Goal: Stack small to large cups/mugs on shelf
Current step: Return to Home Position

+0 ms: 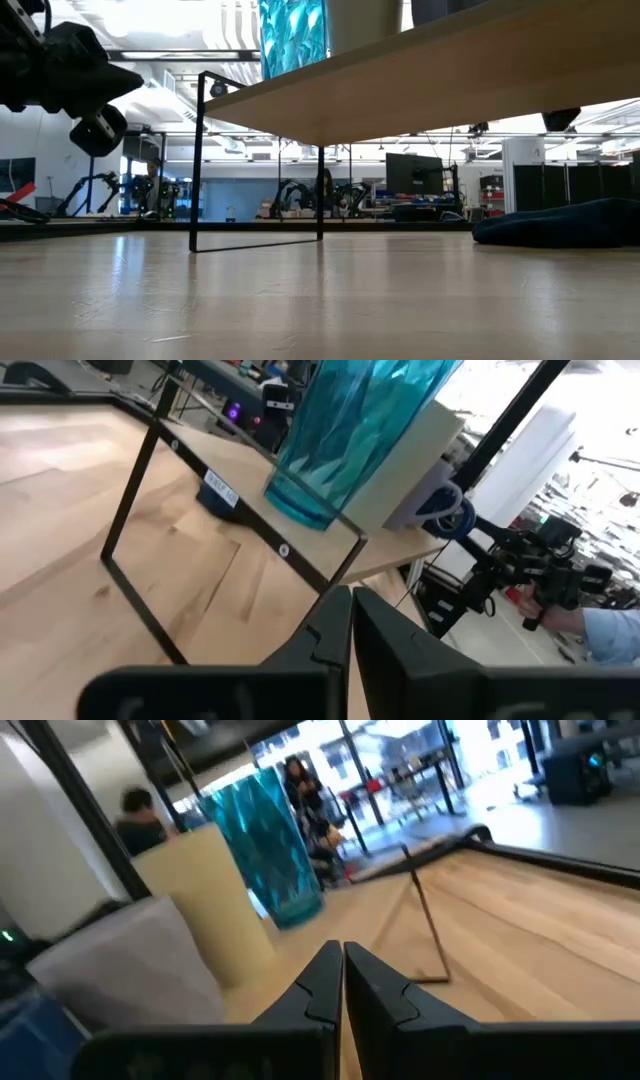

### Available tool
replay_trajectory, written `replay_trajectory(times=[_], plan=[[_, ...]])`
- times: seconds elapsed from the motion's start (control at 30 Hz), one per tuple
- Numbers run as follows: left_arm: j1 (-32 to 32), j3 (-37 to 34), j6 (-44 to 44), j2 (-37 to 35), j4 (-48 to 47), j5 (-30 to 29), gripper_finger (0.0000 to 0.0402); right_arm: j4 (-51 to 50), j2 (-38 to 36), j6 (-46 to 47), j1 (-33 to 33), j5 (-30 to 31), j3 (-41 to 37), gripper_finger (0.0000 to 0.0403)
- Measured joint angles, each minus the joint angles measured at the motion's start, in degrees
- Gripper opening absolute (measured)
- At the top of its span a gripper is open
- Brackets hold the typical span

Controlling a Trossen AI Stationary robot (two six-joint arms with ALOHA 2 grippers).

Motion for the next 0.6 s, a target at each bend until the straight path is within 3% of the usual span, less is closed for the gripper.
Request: replay_trajectory(times=[0.13,0.4,0.6], plan=[[0.0,0.0,0.0,1.6,0.0,0.3,0.0000,9.0,0.0,0.1,0.0,-1.5,-5.3,0.0009],[0.0,0.0,-0.1,3.7,-2.3,0.0,0.0000,6.3,0.2,-1.3,-0.1,-0.2,-5.1,0.0009],[0.0,-0.1,0.1,6.0,-3.0,-1.6,0.0000,6.2,2.6,-10.7,-0.1,0.5,-5.1,0.0009]])
